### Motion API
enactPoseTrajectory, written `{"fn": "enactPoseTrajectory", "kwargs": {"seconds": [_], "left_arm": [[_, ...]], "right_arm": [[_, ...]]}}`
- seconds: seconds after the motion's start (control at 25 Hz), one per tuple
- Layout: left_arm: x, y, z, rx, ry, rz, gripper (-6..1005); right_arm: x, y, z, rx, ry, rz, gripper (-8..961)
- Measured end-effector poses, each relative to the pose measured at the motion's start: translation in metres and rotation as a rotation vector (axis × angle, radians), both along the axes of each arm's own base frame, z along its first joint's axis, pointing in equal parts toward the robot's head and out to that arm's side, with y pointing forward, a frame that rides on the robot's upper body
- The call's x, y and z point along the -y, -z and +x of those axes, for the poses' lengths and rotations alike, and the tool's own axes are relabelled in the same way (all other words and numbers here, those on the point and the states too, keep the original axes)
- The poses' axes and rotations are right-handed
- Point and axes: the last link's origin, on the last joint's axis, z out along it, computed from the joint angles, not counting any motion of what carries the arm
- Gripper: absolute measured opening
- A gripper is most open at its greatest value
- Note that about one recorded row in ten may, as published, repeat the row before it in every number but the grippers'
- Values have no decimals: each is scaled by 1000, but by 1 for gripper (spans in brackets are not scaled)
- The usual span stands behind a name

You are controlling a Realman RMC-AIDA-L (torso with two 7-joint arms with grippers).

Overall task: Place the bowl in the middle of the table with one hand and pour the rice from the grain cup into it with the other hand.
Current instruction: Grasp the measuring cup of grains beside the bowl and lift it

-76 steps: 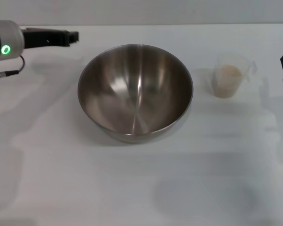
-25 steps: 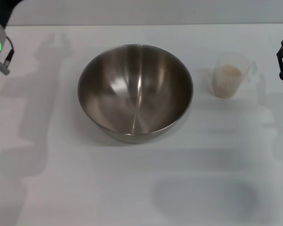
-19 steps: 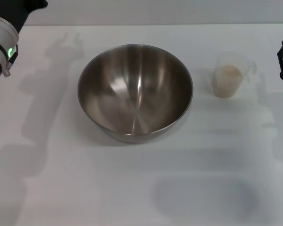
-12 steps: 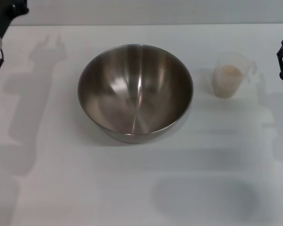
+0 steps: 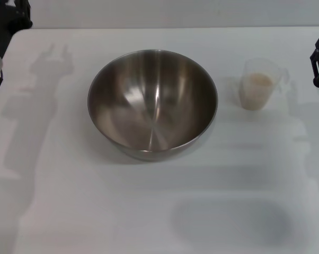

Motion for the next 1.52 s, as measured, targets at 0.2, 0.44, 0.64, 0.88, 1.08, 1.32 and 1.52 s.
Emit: {"fn": "enactPoseTrajectory", "kwargs": {"seconds": [0.2,0.44,0.64,0.88,1.08,1.32,1.52], "left_arm": [[4,1,-4,-4,25,23,291],[1,13,-21,-41,-33,-26,291],[1,11,-23,-44,-39,-26,291],[-1,11,-20,-51,-32,-26,291],[-4,10,-16,-57,-21,-26,291],[-6,10,-13,-58,-15,-27,291],[-7,10,-11,-57,-8,-24,291]], "right_arm": [[-1,2,2,3,5,-6,577],[-2,5,4,3,14,-20,577],[-2,8,6,-38,42,-25,577],[4,17,9,-79,74,-42,577],[10,25,14,-127,118,-58,577],[12,26,25,-175,186,-55,577],[7,27,29,-179,208,-61,577]]}}
